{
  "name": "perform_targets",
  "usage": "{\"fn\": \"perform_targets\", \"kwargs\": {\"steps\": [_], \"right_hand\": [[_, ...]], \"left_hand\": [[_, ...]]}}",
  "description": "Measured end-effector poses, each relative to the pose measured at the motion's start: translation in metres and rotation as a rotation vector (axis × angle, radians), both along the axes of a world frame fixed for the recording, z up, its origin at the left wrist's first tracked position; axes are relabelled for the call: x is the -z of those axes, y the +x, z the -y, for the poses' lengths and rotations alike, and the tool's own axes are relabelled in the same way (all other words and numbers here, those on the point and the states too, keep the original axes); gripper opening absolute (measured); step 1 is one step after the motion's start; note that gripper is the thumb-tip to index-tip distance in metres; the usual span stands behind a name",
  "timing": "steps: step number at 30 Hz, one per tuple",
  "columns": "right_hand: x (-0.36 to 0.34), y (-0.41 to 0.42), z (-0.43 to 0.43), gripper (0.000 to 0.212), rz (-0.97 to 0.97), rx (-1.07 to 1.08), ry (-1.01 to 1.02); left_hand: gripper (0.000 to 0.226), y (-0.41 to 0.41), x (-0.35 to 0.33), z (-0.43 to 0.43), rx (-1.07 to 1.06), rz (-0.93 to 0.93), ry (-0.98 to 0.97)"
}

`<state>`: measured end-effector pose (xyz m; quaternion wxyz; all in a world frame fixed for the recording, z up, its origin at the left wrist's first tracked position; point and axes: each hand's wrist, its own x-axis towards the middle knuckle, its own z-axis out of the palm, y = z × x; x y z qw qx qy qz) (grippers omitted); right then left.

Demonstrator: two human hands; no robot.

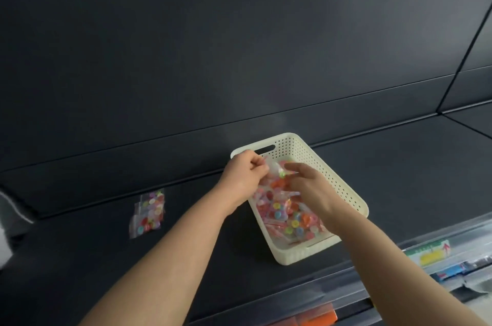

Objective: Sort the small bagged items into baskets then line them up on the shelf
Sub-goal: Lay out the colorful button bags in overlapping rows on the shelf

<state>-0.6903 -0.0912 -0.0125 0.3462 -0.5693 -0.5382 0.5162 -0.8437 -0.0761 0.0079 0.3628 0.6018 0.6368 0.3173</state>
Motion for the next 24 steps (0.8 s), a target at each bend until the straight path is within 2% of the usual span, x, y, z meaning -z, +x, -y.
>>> {"fn": "perform_targets", "kwargs": {"steps": [2,4,10,14,19,22,24], "right_hand": [[-0.006,-0.012,0.000,0.036,-0.065,-0.047,-0.012],[-0.010,-0.030,0.000,0.022,0.035,-0.062,0.071],[-0.002,-0.093,-0.002,0.003,0.054,-0.084,0.195],[0.014,-0.142,0.009,0.009,0.058,-0.179,0.099],[0.043,-0.190,0.024,0.007,0.180,-0.250,0.046],[0.055,-0.212,0.030,0.021,0.236,-0.242,0.064],[0.058,-0.226,0.031,0.022,0.345,-0.230,0.133]], "left_hand": [[0.009,-0.012,-0.001,0.005,-0.072,0.106,0.016],[0.006,-0.027,-0.001,0.014,-0.139,0.192,0.006],[0.007,-0.093,0.017,0.042,-0.345,0.070,0.030],[0.013,-0.141,0.035,0.073,-0.438,0.003,-0.026],[0.010,-0.193,0.058,0.104,-0.512,-0.040,-0.126],[0.016,-0.215,0.071,0.111,-0.559,-0.056,-0.146],[0.020,-0.226,0.079,0.110,-0.576,-0.095,-0.144]]}}
